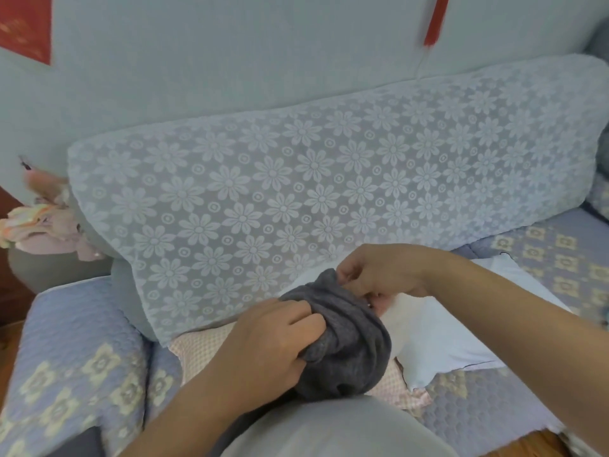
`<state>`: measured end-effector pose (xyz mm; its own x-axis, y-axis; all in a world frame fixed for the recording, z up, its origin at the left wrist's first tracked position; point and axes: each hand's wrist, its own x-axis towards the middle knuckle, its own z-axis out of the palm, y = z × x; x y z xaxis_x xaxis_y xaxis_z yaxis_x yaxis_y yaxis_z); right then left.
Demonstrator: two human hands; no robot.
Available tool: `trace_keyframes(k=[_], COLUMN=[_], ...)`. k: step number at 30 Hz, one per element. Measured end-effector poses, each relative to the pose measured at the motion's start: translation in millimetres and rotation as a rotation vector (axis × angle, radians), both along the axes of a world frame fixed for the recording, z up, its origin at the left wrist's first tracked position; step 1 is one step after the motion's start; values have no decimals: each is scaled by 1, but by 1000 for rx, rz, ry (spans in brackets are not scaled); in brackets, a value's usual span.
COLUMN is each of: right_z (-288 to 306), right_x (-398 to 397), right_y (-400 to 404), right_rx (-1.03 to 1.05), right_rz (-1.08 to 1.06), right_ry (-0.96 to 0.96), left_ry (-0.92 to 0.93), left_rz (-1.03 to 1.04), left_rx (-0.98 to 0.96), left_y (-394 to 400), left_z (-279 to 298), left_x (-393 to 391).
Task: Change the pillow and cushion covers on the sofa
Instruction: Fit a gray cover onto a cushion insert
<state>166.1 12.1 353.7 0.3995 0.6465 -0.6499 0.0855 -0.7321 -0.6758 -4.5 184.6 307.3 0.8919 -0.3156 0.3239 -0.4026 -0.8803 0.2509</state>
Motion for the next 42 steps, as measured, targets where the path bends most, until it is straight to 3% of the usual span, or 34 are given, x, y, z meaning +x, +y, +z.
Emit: trace_keyframes(k=[4, 6, 8, 12, 17, 19, 23, 27, 30, 32, 33, 36, 39, 42], right_z=[-3, -4, -9, -19, -31, -31, -37, -56, -65, -65, -61, -40, -47, -80], right_x=[-14, -15, -16, -11, 3, 11, 35, 49, 51, 53, 54, 51, 44, 28], right_y=[13, 11, 6, 0, -13, -26, -67, -82, -75, -72, -71, -60, -34, -6], right_rx=[-97, -158, -129, 83, 374, 454, 380, 180, -37, -56, 6, 233, 148, 97], right_rz=[113, 142, 112, -206, -762, -938, -1081, -1094, -981, -880, -809, -681, -605, -567], right_ry=[-258, -277, -138, 344, 623, 632, 323, -291, -783, -995, -1020, -798, -796, -718], left_ry=[-23, -34, -42, 3, 154, 159, 103, 160, 176, 187, 205, 220, 185, 117], left_rz=[-34, -67, -88, -79, 47, 138, 328, 360, 350, 342, 345, 462, 748, 747], left_rx=[27, 29, 28, -9, -345, -478, -573, -640, -645, -650, -673, -804, -635, -523], left_y=[-1, -4, -8, -8, 2, 0, -2, -18, -29, -25, -17, 27, 62, 42], left_z=[-1, 0, 1, 2, -3, -2, 5, 25, 46, 64, 73, 82, 54, 10], left_x=[7, 7, 7, 8, 2, 1, 6, 17, 33, 40, 43, 57, 67, 56])
